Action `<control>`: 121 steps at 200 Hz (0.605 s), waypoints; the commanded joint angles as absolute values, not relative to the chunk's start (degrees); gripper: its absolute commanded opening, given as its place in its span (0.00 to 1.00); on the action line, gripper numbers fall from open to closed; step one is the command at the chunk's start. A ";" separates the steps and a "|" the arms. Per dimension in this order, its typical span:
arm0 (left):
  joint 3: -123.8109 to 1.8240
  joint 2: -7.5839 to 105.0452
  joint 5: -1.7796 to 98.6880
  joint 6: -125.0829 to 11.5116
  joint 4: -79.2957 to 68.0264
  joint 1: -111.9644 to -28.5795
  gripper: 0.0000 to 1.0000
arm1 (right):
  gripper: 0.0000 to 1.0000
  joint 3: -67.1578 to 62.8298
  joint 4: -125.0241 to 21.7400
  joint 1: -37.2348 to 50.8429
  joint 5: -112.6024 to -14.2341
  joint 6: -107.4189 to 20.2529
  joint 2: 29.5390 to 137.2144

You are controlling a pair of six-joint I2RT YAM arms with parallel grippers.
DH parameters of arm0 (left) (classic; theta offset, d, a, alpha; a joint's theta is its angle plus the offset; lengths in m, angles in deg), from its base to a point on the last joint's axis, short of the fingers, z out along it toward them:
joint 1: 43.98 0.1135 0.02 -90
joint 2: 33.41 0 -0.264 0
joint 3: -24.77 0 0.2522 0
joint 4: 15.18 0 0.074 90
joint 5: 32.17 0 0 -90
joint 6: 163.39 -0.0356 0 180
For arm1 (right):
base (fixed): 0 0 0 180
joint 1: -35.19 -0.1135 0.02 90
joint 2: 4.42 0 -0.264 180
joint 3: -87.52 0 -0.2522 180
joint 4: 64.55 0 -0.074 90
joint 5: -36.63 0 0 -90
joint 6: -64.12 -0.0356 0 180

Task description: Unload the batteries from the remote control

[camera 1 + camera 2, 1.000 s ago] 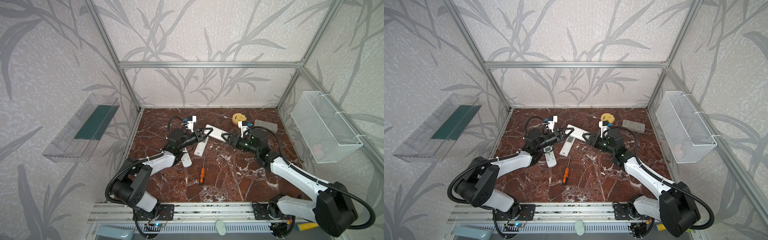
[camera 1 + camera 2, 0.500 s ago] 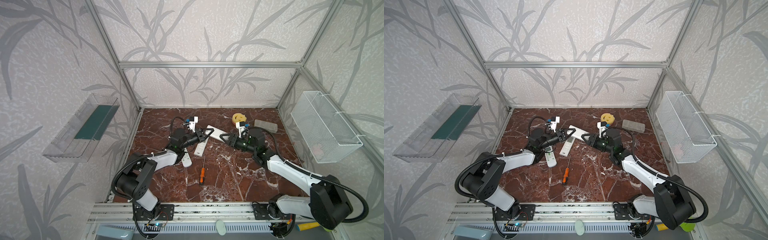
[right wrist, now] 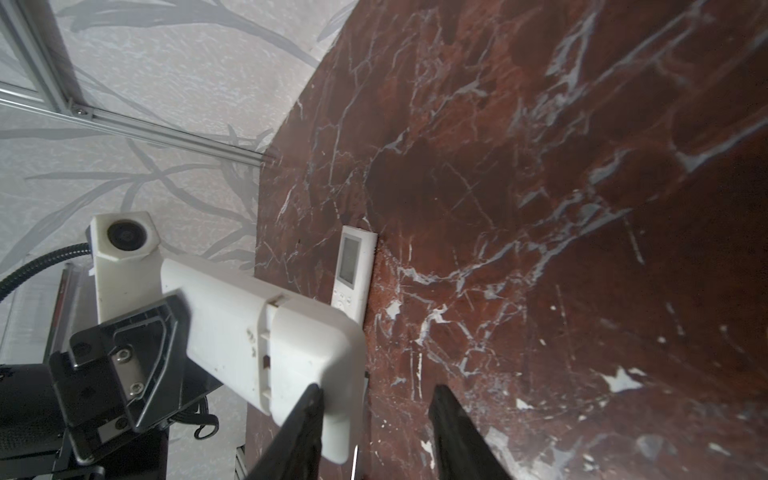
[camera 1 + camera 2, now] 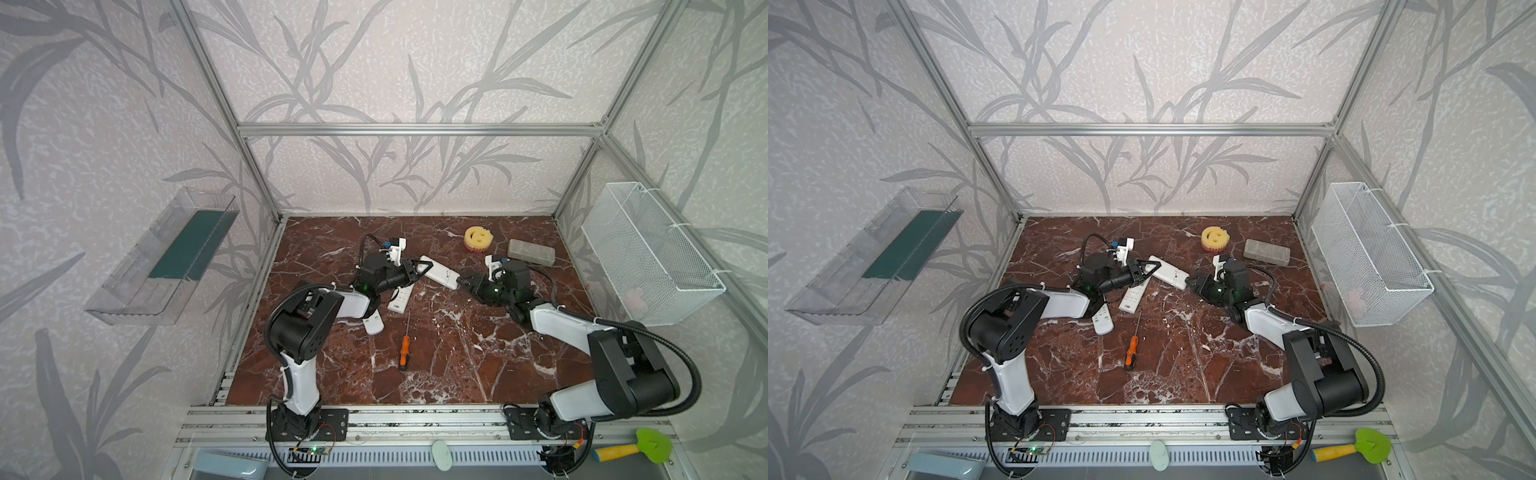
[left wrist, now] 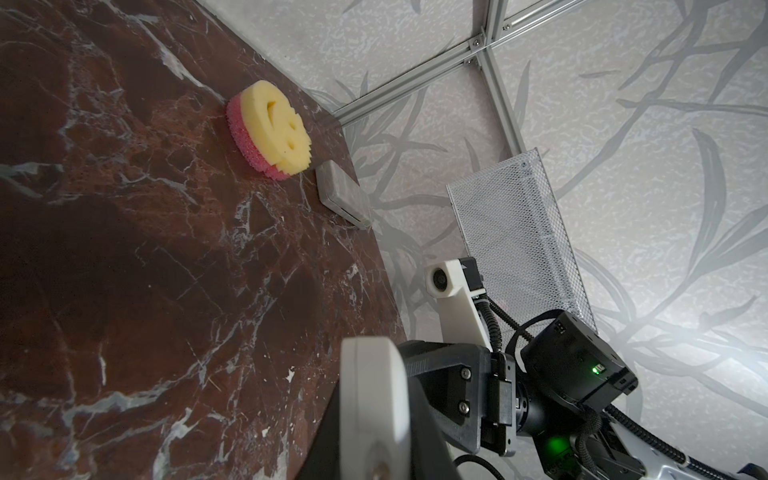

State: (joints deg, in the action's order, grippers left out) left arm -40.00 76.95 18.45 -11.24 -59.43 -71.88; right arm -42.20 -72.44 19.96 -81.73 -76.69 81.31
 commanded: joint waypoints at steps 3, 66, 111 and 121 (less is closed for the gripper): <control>-43.03 82.04 19.04 -9.50 -66.31 -72.28 0.00 | 0.41 -42.77 -76.36 21.79 -84.83 -75.12 85.74; -47.32 85.46 21.94 -19.77 -53.85 -73.57 0.00 | 0.46 -41.30 -73.78 22.36 -83.06 -70.09 89.66; -48.46 85.61 21.26 -20.18 -52.65 -73.86 0.00 | 0.53 -36.58 -67.86 20.55 -80.64 -65.41 90.37; -48.67 85.58 21.20 -20.11 -52.63 -73.88 0.00 | 0.53 -35.44 -67.01 20.10 -80.07 -64.78 91.06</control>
State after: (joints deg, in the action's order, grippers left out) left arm -47.03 86.00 21.36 -18.91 -52.37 -73.61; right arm -38.99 -70.47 21.34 -81.94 -68.49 90.07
